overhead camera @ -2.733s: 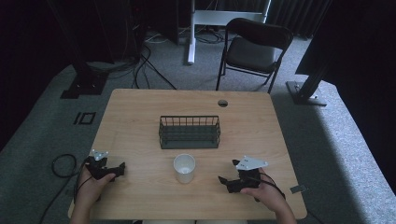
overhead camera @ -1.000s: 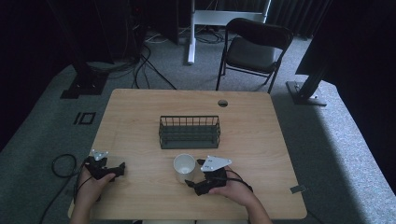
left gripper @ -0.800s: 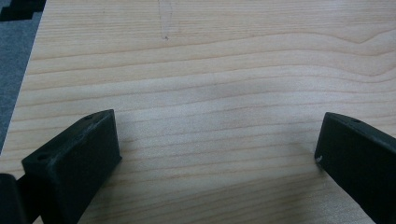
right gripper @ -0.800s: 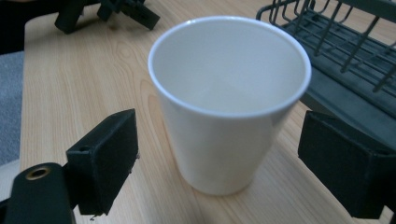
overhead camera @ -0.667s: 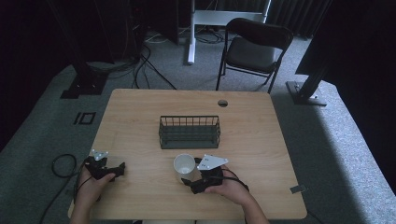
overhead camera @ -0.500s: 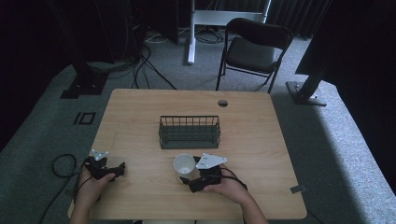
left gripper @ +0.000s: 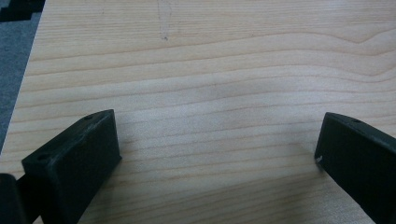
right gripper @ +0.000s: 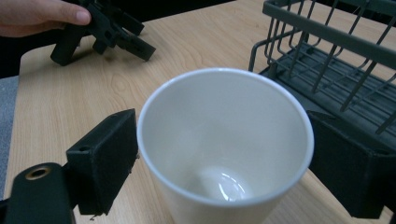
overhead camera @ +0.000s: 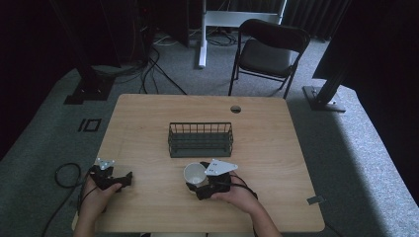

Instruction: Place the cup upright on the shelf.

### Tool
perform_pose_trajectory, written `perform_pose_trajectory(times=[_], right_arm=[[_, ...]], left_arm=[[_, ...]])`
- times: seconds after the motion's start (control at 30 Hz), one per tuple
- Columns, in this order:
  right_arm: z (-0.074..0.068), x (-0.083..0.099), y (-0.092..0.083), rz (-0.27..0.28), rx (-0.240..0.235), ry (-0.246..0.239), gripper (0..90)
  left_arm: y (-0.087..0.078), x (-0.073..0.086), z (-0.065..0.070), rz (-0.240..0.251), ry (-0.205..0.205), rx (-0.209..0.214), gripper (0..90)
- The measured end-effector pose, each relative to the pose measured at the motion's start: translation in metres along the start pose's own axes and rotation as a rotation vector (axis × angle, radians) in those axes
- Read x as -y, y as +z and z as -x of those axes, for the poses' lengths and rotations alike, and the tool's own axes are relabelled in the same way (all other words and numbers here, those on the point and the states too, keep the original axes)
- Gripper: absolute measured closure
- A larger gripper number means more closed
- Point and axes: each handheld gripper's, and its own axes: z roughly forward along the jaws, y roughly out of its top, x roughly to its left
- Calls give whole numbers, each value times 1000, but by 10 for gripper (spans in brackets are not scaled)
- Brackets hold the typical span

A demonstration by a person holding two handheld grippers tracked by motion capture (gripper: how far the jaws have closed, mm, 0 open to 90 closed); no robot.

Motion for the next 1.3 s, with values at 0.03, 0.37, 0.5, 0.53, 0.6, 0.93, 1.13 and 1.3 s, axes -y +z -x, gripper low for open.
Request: perform_pose_trajectory(times=[0.03, 0.37, 0.5, 0.53, 0.6, 0.93, 1.13, 1.3], right_arm=[[-1, -1, 1, 3, -1, -15, 132], [-2, 1, 3, 2, 16, -14, 192], [-1, 1, 3, 4, 29, -18, 196], [-1, 0, 4, 5, 24, -19, 197], [0, 0, 4, -2, 21, -18, 198], [1, -11, -1, -1, 9, 5, 199], [-1, -24, -5, 15, -14, 3, 199], [-3, -34, -7, 26, -35, 6, 200]], left_arm=[[0, 0, 0, 0, 0, 0, 2], [0, 0, 0, 0, 0, 0, 2], [0, 0, 0, 0, 0, 0, 2], [0, 0, 0, 0, 0, 0, 2], [0, 0, 0, 0, 0, 0, 2], [0, 0, 0, 0, 0, 0, 2], [0, 0, 0, 0, 0, 0, 2], [0, 0, 0, 0, 0, 0, 2]])
